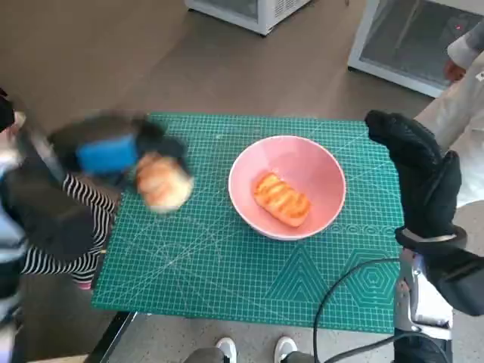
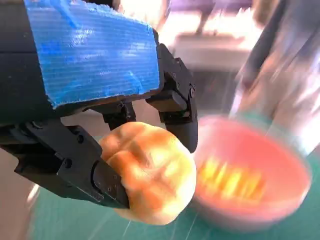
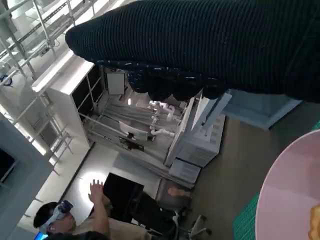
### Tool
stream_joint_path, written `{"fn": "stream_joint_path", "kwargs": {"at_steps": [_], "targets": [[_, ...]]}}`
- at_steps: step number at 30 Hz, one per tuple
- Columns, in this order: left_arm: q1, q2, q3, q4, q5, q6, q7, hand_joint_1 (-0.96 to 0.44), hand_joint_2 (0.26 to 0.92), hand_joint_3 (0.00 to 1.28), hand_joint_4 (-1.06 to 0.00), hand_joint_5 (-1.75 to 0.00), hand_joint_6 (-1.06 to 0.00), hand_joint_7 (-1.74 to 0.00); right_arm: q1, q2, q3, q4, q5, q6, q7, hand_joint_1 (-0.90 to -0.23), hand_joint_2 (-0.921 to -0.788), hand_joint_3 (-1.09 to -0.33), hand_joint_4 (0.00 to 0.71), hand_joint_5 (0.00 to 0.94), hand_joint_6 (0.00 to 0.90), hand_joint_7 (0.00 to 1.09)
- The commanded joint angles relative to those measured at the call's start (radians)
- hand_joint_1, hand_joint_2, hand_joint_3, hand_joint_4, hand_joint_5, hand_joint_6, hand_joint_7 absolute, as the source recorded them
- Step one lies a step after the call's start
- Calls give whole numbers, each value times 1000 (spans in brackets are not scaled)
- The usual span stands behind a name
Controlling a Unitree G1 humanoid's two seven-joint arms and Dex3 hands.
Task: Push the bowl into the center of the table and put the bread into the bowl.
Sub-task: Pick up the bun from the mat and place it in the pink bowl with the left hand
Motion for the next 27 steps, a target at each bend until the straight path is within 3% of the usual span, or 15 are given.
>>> {"fn": "stream_joint_path", "kwargs": {"at_steps": [1,9,27], "targets": [[-110,-108,-46,57,25,-5,41,1,919,100,-596,-1211,-652,-1198,16,6,6,16,-7,-1,2,-671,-921,-688,118,4,53,446],[-275,-295,-110,300,-3,-37,21,2,916,60,-677,-1105,-677,-1189,36,-1,5,-8,-4,1,2,-669,-921,-687,121,4,53,445],[-410,-478,-248,688,192,-219,144,0,920,66,-715,-1037,-610,-1281,74,-8,-15,-60,-3,18,-15,-677,-921,-689,112,0,49,444]]}}
